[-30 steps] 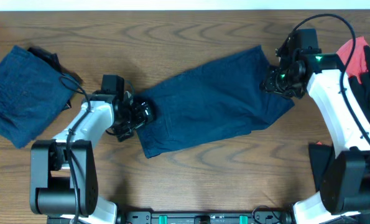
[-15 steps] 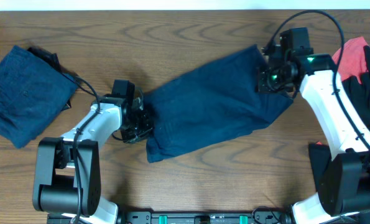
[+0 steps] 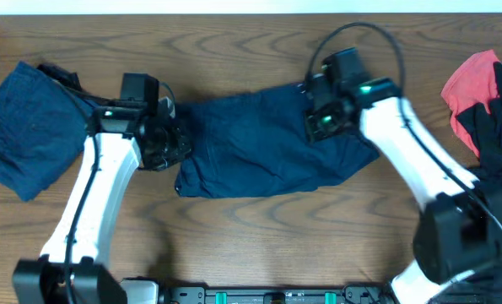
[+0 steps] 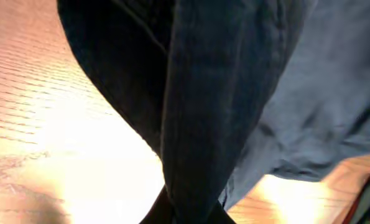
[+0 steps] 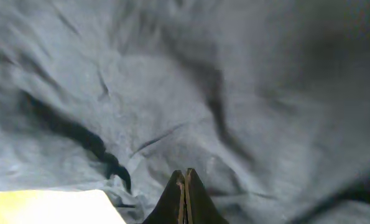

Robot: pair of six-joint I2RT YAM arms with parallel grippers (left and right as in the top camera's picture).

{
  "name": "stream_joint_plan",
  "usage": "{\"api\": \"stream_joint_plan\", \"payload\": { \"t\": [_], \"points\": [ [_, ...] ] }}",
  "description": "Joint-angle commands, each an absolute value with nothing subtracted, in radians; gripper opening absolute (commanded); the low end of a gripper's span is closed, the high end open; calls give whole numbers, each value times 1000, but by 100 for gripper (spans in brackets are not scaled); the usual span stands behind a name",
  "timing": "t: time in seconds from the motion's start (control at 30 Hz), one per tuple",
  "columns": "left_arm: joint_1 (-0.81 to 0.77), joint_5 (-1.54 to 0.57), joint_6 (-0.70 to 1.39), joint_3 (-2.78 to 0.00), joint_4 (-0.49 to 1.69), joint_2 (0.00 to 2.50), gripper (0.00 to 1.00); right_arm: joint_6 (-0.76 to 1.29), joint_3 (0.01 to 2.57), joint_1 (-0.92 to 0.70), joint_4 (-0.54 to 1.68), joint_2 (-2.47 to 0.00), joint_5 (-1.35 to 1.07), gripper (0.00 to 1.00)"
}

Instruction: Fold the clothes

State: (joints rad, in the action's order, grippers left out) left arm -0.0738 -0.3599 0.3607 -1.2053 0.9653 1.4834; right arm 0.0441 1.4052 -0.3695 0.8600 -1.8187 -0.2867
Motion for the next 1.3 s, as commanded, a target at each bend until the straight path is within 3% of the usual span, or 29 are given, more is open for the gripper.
{"api": "stream_joint_plan", "payload": {
  "t": [0.0, 0.33, 0.63, 0.87, 0.97, 1.27],
  "points": [
    [-70, -347, 340, -1238, 976, 1449, 6, 29, 1403, -445, 830, -1913, -344, 1],
    [-70, -438, 341, -1316, 995, 1391, 6, 156, 1403, -681, 548, -2189, -400, 1],
    [-70, -466, 348, -1358, 1002, 1382, 6, 187, 1410, -777, 439, -2167, -361, 1],
    [-70, -431, 347, -1358, 1006, 1382, 6, 186, 1412, -658, 573, -1954, -170, 1],
    [-70, -414, 348, -1358, 1006, 1382, 6, 182, 1412, -566, 661, -1859, -88, 10],
    [-70, -414, 348, -1358, 1005, 1382, 6, 125, 1360, -334, 859, -1854, -28, 2]
  ]
}}
